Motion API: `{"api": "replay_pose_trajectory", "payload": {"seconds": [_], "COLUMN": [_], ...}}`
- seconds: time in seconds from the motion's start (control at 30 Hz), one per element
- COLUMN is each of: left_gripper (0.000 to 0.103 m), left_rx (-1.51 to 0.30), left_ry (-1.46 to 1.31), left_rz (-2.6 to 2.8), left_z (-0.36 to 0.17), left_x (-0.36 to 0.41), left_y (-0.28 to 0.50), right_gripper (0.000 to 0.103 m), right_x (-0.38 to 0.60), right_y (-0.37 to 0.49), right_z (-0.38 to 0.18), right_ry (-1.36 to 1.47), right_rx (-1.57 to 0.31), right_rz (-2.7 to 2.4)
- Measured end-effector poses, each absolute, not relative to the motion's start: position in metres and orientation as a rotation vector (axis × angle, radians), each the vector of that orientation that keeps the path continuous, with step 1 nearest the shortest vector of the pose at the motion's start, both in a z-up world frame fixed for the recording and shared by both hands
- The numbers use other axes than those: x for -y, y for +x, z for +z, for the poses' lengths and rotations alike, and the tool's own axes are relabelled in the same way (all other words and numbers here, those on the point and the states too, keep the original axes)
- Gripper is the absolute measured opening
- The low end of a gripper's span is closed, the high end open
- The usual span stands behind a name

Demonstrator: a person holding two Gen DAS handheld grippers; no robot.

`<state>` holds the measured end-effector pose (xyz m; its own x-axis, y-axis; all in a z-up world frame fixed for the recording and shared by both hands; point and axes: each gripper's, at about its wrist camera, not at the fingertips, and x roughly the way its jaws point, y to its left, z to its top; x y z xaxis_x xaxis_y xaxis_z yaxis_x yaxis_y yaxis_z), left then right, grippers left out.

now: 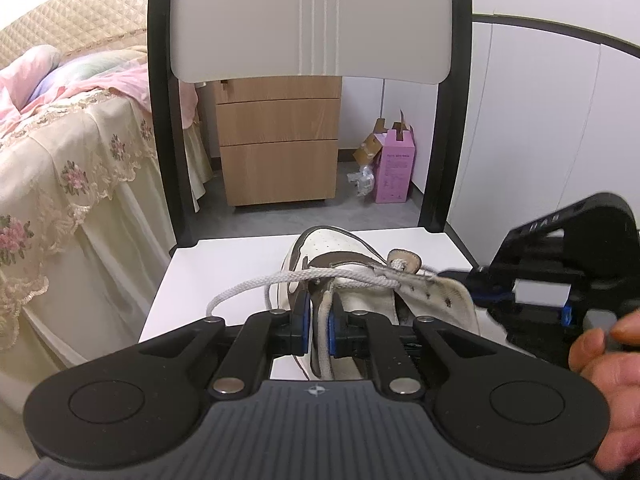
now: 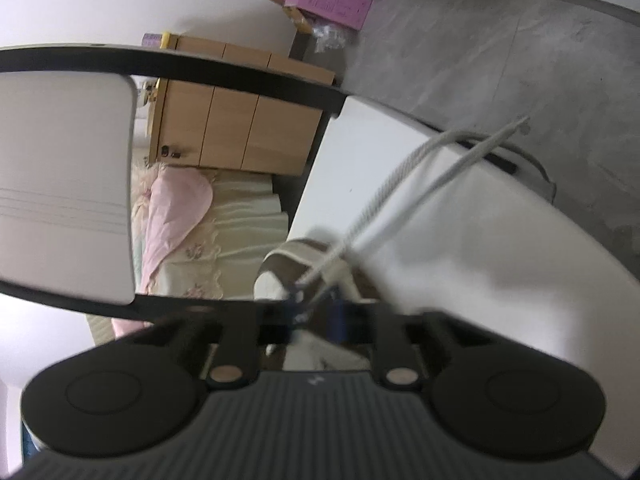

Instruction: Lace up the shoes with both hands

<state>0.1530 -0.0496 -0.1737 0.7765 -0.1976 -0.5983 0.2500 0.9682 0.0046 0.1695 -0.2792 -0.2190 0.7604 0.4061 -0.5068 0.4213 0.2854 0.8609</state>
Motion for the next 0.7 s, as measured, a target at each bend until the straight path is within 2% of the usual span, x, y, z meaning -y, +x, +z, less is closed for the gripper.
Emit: {"api": "replay_pose_trajectory", "payload": {"seconds": [0.07, 0.43, 0.7], "left_gripper": [0.009, 0.009, 0.009], "left_rx": [-0.633, -0.630, -0.631], "left_ry": [0.090, 0.086, 0.070], "left_rz": [-0.235, -0.209, -0.195], "left_z": [-0.173, -0.172, -0.171], "left_x": [0.050, 0.050, 0.049], "left_y": [0.152, 0.153, 0.153], "right_gripper": [0.003, 0.003, 0.002], "right_x": [0.281, 0.351, 0.410], "right_y": [0.168, 0.145, 0.111], "right_z": [-0.214, -0.202, -0.224], "right_ry": [1.300, 1.246, 1.180], "right_rx": [-0.724, -0.590, -0.639], "right_rz": [-0.024, -0.228, -0.399]}}
